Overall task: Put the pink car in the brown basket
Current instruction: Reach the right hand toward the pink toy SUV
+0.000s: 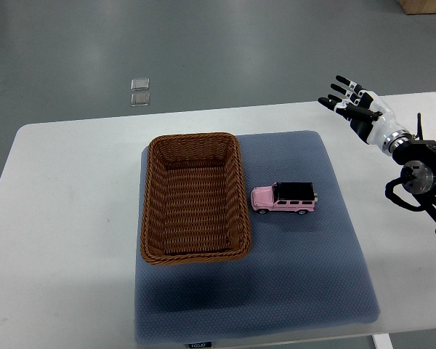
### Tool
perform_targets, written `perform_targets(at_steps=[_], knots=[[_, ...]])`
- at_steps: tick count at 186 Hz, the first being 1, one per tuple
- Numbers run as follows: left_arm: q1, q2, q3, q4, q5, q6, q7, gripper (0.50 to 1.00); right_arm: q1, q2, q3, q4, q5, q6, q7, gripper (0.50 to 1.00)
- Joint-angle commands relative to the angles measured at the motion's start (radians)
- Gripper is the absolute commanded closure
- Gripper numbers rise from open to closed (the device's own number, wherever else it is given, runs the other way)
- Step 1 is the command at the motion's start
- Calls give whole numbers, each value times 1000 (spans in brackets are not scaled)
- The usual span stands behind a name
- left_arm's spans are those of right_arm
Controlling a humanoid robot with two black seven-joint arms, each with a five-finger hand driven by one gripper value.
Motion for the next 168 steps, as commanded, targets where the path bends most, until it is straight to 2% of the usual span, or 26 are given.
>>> perform_targets(at_steps=[1,36,89,131,168], knots=[[0,0,0,2,0,0,0,500,4,-5,0,4,-75,33,13,579],[0,0,0,2,0,0,0,500,4,-44,-5,31,-186,105,17,579],[0,0,0,4,0,0,0,500,2,-108,-37,125,-466,180,68,581],[2,0,0,7,0,0,0,500,6,-208,-155,274,-675,188,111,581],[2,0,0,9,0,1,2,500,6,-254,-207,377,-832,172,126,583]])
